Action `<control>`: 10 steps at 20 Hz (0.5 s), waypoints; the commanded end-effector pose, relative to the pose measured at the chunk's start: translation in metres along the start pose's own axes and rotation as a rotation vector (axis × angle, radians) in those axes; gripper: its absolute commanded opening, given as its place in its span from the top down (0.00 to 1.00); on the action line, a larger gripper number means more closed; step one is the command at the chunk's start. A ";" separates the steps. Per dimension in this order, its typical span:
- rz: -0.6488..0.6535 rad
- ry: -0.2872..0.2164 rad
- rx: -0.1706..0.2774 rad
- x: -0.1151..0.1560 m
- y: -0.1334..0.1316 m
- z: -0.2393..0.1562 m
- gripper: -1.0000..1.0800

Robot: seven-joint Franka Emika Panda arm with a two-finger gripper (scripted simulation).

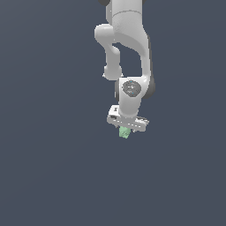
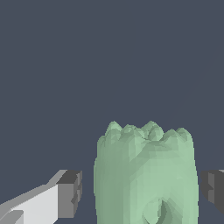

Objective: Pick up the object and move it to a goal position.

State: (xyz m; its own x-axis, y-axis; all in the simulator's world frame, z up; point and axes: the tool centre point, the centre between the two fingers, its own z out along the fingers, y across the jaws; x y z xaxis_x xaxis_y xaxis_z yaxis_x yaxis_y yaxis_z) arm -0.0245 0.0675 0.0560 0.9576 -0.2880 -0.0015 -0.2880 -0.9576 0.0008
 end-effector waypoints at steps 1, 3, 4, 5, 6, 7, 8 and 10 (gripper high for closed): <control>0.000 0.001 0.001 0.001 0.000 0.002 0.04; 0.000 0.001 0.001 0.001 0.000 0.002 1.00; 0.000 0.001 0.001 0.001 0.000 0.002 1.00; 0.000 0.001 0.001 0.001 0.000 0.002 1.00; 0.000 0.001 0.001 0.001 0.000 0.002 1.00; 0.000 0.001 0.001 0.001 0.000 0.002 1.00; 0.000 0.001 0.001 0.001 0.000 0.002 1.00; 0.000 0.001 0.001 0.001 0.000 0.002 1.00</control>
State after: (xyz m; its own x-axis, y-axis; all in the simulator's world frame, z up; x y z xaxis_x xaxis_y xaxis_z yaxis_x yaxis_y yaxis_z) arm -0.0235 0.0682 0.0546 0.9577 -0.2877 0.0004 -0.2877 -0.9577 -0.0005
